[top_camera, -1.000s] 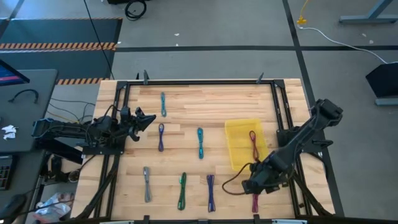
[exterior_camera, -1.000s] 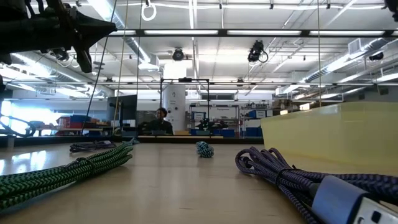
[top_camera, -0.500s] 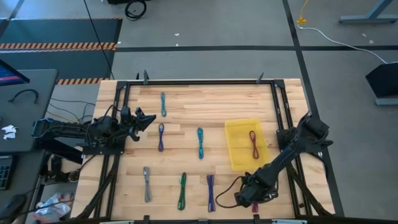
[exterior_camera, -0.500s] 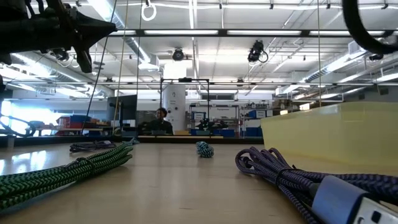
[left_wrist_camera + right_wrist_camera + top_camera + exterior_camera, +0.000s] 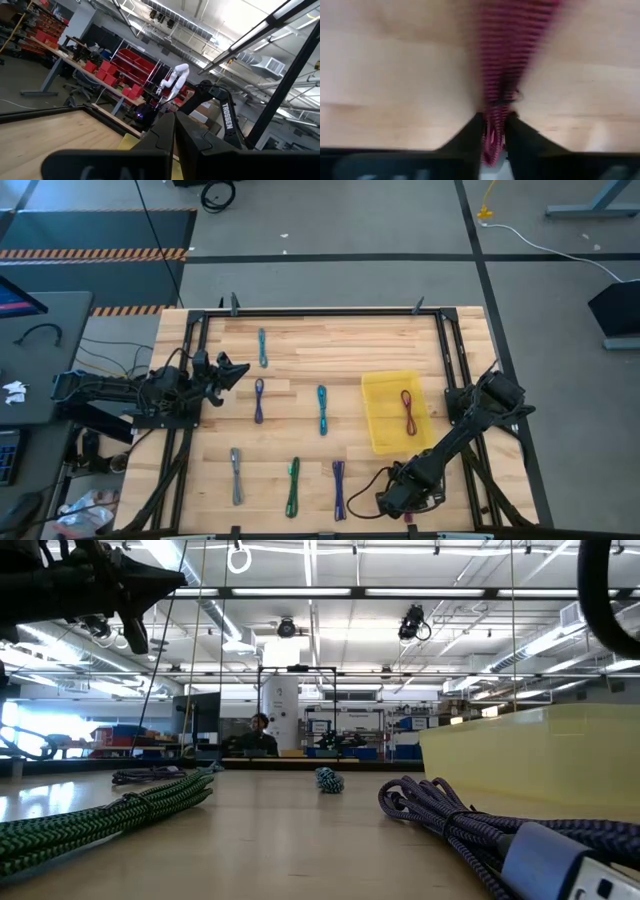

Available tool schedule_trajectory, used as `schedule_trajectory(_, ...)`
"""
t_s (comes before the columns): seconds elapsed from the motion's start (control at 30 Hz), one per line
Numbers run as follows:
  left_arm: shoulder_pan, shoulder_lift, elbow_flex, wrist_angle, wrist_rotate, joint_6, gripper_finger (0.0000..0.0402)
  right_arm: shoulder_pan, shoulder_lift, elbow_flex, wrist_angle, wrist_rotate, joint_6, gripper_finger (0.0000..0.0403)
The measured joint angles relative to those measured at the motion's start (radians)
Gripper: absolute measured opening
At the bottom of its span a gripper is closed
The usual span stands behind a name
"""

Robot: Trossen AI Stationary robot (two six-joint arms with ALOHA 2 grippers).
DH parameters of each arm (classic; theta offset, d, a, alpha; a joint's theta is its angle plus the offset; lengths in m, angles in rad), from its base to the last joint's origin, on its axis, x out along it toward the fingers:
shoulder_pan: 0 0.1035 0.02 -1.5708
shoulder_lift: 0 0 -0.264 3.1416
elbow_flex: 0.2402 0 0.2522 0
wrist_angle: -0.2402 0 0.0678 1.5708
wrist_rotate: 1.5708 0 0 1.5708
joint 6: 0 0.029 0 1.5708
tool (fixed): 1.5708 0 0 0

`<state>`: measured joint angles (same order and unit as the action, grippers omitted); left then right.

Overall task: Pick and place USB-C Cables
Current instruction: Put the red charger cable into the yellow bin

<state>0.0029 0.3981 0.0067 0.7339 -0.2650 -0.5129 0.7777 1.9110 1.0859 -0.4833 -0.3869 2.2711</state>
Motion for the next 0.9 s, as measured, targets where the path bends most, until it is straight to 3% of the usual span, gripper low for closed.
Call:
schedule_trajectory(0.07,0.000,0.001,0.000,-0.001,0.000,0.000,0.0021,0.002,-0.004,0.000,0.003,0.001,-0.012,0.0024)
schedule_trajectory(0.27,0.000,0.001,0.000,-0.012,0.000,0.000,0.0021,-0.002,-0.007,0.000,0.058,0.002,-0.036,0.0021)
schedule_trajectory(0.47,0.000,0.001,0.000,-0.023,0.000,0.000,0.0021,-0.046,-0.061,0.124,0.029,0.157,-0.192,0.0020)
schedule_trajectory(0.7,0.000,0.001,0.000,-0.029,0.000,-0.018,0.0021,-0.150,-0.124,0.344,-0.337,0.345,-0.457,0.0016)
schedule_trajectory(0.9,0.000,0.001,0.000,-0.028,0.000,-0.026,0.0021,-0.275,-0.201,0.436,-0.777,0.372,-0.692,0.0016)
